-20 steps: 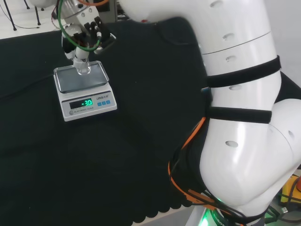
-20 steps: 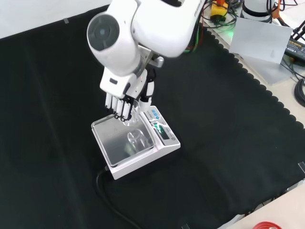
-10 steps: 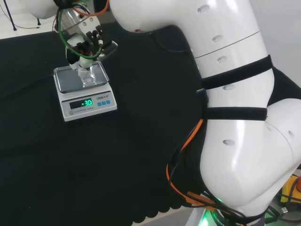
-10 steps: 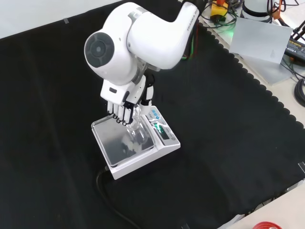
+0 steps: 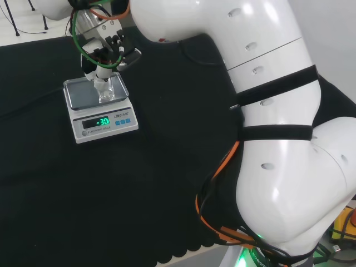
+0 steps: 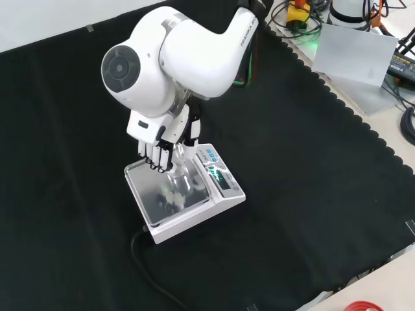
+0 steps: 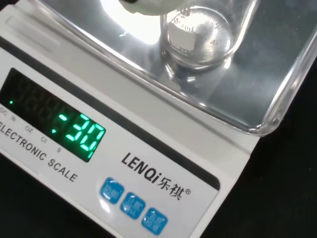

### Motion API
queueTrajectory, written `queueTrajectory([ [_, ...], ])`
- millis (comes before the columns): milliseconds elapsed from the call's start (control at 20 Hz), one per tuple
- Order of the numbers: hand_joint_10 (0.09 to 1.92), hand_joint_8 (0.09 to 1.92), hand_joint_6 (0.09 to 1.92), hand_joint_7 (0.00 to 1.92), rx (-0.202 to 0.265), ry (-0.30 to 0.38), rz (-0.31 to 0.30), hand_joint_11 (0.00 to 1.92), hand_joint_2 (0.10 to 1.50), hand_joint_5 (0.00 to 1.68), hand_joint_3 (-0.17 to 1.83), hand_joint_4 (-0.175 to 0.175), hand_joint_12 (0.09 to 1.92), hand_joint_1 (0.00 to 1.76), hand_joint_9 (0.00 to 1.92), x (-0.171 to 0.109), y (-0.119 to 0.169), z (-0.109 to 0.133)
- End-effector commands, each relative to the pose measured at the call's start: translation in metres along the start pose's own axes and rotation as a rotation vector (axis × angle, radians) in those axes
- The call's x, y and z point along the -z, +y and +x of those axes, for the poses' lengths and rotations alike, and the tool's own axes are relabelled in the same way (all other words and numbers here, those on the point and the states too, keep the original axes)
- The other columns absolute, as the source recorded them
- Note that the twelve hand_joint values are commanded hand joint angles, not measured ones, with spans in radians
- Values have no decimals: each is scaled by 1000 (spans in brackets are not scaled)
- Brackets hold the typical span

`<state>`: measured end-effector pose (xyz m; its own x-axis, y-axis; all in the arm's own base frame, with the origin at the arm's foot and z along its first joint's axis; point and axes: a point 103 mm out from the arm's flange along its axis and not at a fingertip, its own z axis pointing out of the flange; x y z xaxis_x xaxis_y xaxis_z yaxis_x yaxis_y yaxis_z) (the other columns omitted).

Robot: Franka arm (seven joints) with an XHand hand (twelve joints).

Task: Put the beaker on the electronic balance.

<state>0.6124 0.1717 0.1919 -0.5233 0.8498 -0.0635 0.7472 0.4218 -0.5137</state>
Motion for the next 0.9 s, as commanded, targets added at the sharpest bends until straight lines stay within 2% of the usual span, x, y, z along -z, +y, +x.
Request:
queueTrajectory([
  [50,748,758,1134,798,8,22,22,674,1165,896,-18,-86,1272,1098,975,-6,10,-6],
  [600,748,755,1140,792,8,31,24,669,1166,892,-15,-87,1272,1097,969,-11,15,-7],
  [750,759,753,1170,735,7,29,28,623,1172,871,-6,-69,1299,1082,929,-9,15,-7],
  [900,761,745,952,631,5,34,25,552,1164,725,-145,-49,1315,1087,832,-8,13,-8],
])
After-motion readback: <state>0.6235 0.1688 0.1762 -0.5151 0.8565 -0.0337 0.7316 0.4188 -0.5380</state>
